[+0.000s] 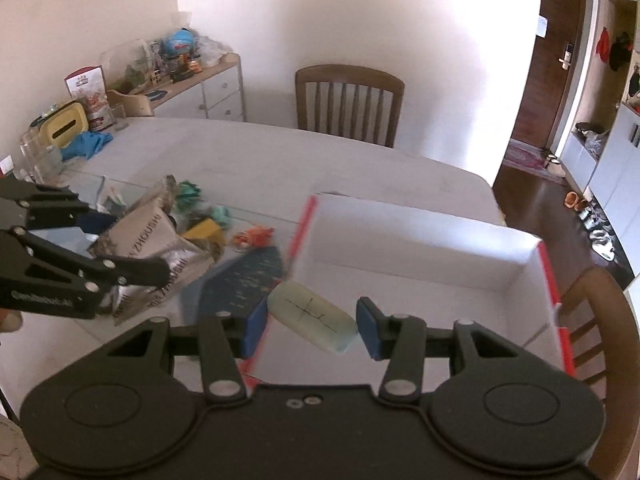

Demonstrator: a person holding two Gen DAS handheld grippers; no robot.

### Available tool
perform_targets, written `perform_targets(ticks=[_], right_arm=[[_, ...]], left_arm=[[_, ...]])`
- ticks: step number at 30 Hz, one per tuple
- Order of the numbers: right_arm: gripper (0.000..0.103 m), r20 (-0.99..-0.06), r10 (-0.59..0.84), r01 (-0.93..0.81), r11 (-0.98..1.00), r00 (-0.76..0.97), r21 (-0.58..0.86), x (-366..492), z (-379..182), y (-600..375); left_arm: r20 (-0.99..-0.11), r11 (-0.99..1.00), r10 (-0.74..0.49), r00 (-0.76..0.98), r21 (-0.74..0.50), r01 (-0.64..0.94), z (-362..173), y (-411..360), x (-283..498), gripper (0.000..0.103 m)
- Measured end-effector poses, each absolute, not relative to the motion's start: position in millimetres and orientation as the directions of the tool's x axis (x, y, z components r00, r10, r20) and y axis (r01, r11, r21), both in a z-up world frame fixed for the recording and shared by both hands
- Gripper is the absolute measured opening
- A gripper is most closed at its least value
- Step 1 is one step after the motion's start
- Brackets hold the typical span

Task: Organize objects
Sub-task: 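Carry the packet into the shoebox with the left gripper while the right gripper drops the soap inside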

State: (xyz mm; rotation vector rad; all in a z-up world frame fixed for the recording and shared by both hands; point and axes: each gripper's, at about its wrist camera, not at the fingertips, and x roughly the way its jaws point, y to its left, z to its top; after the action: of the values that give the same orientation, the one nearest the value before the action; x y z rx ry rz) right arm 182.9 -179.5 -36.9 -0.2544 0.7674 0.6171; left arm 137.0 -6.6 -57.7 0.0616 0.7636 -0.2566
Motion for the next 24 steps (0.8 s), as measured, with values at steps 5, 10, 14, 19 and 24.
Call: perform_targets(ticks=[5,10,14,19,24], right_arm=[[0.048,-0.720,0.404,-0.586,0.810,0.564,-0.005,199,-46,-209],[0.048,-0.739,0.362,-0.555,0.832,0.568,-0.018,220,-60,-231],[0.048,-0.761,0.324,-0.535,0.844,0.562,-0.036,234,-76,-242],[0.048,-0.800,0.288,-0.537,0.842,0.527,-0.051,248,-99,-245],[0.048,-0.834,0.276,-0.564,0.824,0.477,-0.050,256,-117,-237]], left_arm=[[-0.695,0.968,-0.198,0.691,-0.029,0.248,-54,-42,159,0.055],[-0.708,0.960,-0.207,0.675,-0.016,0.278,-54,-78,188,0.055],[-0.741,0.958,-0.216,0.636,-0.035,0.285,-66,-103,216,0.055],[-0.793,0.955,-0.207,0.573,-0.038,0.293,-93,-129,246,0.055],[-0.834,0.950,-0.214,0.509,-0.056,0.308,-117,-149,268,0.055]])
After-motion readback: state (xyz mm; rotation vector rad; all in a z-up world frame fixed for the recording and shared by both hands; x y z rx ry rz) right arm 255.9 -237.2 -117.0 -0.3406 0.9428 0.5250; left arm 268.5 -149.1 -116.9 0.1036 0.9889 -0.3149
